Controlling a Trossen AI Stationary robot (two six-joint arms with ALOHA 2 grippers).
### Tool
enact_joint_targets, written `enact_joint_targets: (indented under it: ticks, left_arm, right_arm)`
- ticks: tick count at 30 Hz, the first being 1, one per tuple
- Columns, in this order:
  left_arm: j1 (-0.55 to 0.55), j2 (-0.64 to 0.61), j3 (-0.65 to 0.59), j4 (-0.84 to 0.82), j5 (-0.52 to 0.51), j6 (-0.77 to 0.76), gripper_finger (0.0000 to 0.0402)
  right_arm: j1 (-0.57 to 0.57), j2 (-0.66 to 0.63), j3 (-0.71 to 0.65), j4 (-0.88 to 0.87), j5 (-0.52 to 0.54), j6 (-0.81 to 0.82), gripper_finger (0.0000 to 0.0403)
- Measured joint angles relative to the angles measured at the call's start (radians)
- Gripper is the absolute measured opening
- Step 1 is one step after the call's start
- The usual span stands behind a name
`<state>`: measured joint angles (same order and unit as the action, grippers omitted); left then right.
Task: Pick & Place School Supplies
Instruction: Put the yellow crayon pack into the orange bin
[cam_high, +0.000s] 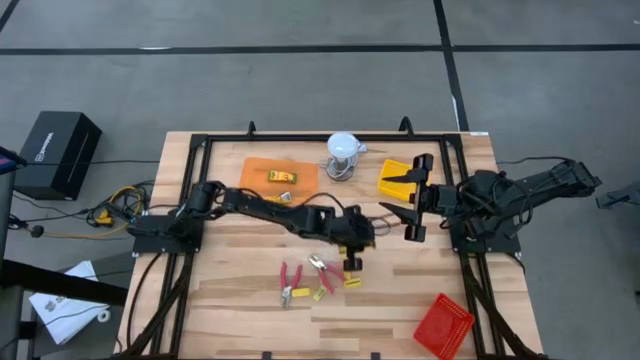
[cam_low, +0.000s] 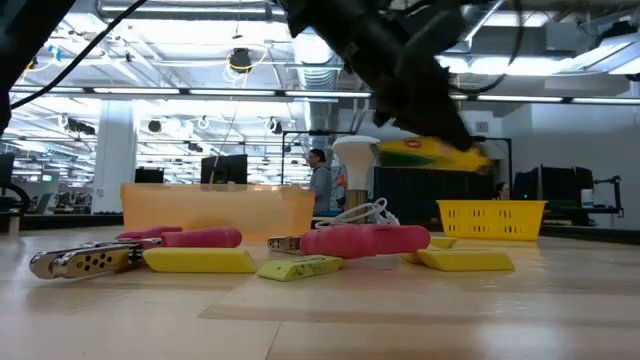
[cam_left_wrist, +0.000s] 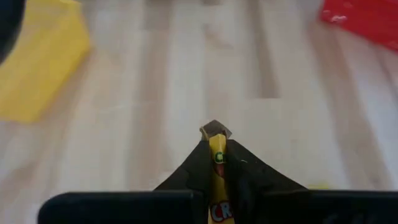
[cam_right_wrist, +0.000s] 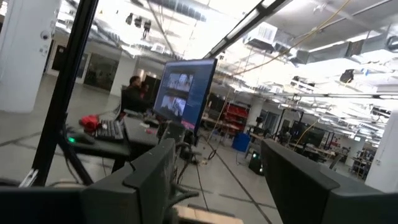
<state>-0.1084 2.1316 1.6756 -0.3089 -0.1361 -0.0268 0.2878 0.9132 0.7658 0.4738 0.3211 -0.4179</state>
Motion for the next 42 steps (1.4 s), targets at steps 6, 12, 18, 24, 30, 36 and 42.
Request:
enact_joint_targets:
  ticks: [6,12,18,24,30,36,42]
  left_arm:
    - [0.07,-0.156,-0.128,0.011,-0.015,0.017,0.0022]
    - [0.156,-0.388,-0.34,0.024,-0.03,0.015,0.0022]
    - [0.284,-0.631,-0.585,0.03,-0.038,0.021,0.0023]
    - [0.439,-0.8,-0.795,0.045,0.027,0.074,0.0023]
    - [0.556,-0.836,-0.935,0.136,0.116,0.125,0.0023]
    - [0.635,-0.791,-0.989,0.236,0.177,0.159,0.0024]
    - [0.68,-0.743,-0.989,0.274,0.215,0.181,0.0033]
  right_arm:
    - [0.0,-0.012,0.0,-0.031,0.037,0.0,0.0228]
    - [-0.001,-0.012,0.0,-0.038,0.046,0.0,0.0228]
    - [-0.002,-0.012,0.0,-0.033,0.046,0.0,0.0228]
    - [-0.002,-0.011,0.0,-0.024,0.046,0.012,0.0228]
    - [-0.002,-0.011,0.0,-0.024,0.046,0.024,0.0228]
    - [-0.002,-0.01,0.0,-0.024,0.047,0.038,0.0228]
    - [-0.002,-0.01,0.0,-0.029,0.047,0.044,0.0228]
